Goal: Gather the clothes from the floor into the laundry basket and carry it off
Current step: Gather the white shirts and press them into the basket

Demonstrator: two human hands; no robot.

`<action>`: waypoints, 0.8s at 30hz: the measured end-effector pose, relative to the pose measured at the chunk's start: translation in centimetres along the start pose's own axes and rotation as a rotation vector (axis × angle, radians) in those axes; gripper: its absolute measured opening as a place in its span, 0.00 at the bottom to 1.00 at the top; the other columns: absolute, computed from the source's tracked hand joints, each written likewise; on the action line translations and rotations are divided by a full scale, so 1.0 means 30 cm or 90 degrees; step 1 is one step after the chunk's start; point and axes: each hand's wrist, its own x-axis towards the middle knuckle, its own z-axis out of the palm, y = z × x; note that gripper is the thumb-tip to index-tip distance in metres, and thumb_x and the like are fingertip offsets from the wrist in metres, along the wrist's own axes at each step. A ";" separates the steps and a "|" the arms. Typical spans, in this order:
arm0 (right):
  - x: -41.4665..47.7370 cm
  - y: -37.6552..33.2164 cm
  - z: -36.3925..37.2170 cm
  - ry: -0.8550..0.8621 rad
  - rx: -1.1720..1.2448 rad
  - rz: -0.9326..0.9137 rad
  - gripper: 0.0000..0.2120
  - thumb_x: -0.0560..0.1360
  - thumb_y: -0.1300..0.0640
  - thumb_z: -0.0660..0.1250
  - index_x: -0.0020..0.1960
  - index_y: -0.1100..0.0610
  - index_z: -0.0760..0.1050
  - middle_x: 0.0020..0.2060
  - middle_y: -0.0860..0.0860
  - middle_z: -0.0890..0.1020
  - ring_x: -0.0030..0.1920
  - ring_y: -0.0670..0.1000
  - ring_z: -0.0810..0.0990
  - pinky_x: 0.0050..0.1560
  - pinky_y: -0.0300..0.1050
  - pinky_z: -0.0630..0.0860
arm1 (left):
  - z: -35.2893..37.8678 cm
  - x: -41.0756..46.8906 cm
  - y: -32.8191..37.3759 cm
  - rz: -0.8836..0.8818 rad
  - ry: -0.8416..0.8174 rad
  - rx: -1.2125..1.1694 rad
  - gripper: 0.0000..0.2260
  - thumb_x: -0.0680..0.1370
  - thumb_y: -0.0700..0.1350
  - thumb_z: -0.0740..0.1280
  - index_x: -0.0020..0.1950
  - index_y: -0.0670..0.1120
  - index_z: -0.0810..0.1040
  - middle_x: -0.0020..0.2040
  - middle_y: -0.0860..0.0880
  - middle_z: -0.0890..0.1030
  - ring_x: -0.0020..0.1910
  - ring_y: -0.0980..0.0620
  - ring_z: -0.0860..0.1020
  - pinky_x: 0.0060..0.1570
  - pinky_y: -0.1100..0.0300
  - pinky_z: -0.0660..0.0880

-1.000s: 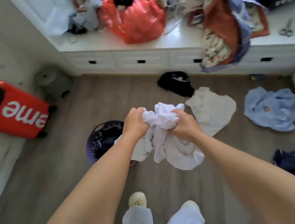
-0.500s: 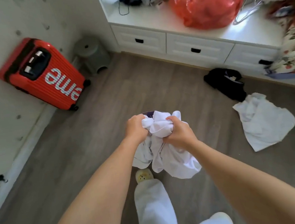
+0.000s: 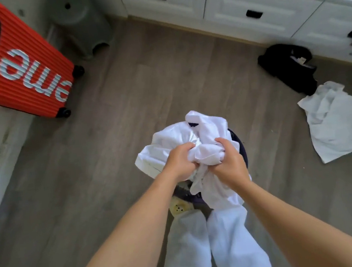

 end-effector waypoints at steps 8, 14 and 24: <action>0.142 0.256 0.018 0.012 -0.015 0.097 0.30 0.70 0.59 0.70 0.70 0.47 0.65 0.53 0.44 0.77 0.51 0.49 0.76 0.47 0.41 0.70 | 0.231 0.187 -0.097 -0.047 -0.039 -0.121 0.15 0.72 0.39 0.69 0.59 0.47 0.78 0.54 0.47 0.82 0.53 0.48 0.79 0.51 0.57 0.75; 0.185 0.366 0.136 -0.182 -0.079 0.099 0.26 0.68 0.60 0.70 0.64 0.50 0.68 0.49 0.46 0.79 0.50 0.50 0.79 0.40 0.37 0.72 | 0.335 0.196 -0.345 -0.208 -0.109 -0.015 0.20 0.76 0.44 0.66 0.67 0.50 0.69 0.60 0.46 0.78 0.57 0.44 0.76 0.53 0.56 0.72; 0.281 0.324 0.240 -0.150 0.064 0.054 0.31 0.61 0.58 0.73 0.61 0.50 0.67 0.51 0.46 0.77 0.51 0.37 0.77 0.48 0.33 0.74 | 0.362 0.196 -0.424 -0.053 0.062 0.146 0.23 0.72 0.55 0.56 0.67 0.52 0.67 0.62 0.51 0.74 0.61 0.49 0.71 0.60 0.52 0.70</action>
